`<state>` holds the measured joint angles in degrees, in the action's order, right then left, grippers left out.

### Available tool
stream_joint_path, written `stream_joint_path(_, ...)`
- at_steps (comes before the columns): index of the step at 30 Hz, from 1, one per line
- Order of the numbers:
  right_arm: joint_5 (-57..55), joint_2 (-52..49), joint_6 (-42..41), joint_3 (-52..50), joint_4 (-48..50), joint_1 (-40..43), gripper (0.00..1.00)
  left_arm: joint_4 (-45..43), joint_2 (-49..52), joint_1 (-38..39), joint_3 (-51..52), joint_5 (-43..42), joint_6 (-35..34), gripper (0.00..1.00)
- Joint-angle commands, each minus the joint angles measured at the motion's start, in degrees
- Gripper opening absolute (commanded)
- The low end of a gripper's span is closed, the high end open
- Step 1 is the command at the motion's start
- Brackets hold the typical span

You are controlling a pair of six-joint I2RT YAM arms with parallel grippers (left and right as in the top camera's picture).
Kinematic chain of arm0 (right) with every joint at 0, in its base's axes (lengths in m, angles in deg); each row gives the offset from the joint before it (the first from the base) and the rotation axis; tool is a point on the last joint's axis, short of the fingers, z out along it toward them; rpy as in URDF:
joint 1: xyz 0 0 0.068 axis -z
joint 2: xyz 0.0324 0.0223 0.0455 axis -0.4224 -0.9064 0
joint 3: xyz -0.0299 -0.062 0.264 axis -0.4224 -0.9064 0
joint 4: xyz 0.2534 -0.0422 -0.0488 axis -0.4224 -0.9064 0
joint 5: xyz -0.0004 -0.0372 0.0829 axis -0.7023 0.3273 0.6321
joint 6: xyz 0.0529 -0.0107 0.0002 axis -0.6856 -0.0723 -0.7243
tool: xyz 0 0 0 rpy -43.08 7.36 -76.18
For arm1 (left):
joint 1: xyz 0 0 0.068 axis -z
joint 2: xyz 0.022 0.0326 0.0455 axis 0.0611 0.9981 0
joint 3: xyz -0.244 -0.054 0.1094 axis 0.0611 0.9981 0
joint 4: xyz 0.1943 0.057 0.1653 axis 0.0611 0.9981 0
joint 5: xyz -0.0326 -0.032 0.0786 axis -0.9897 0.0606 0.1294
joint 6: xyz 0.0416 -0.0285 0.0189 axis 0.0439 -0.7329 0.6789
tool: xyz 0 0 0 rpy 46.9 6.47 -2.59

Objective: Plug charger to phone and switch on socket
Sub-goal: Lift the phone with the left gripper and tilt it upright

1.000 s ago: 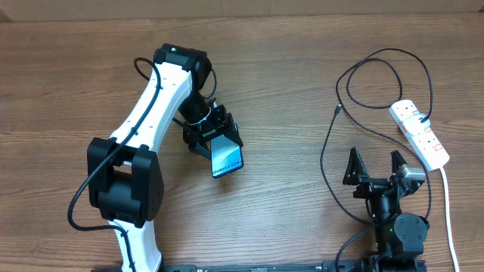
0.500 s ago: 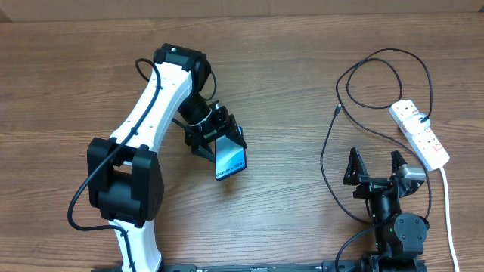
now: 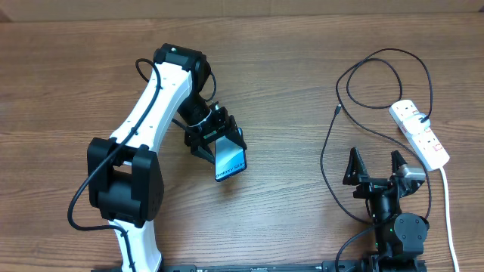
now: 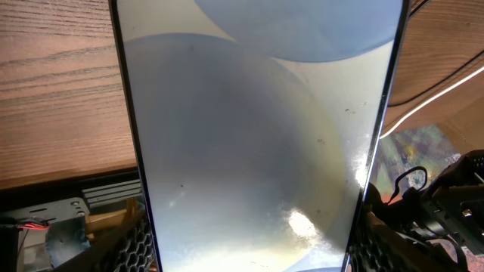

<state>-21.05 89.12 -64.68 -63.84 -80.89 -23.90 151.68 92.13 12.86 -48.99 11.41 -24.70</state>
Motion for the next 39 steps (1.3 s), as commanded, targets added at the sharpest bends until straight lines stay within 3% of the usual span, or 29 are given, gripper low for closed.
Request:
stream_joint_path(1,-0.11,0.52,0.44,-0.59,0.33,0.11,1.0,0.55,0.28,-0.22,-1.88,-2.21,1.99,0.44)
stream_joint_path(39,-0.11,0.52,0.44,-0.59,0.33,0.11,1.0,-0.7,0.28,-0.2,-1.88,-2.97,2.4,0.43)
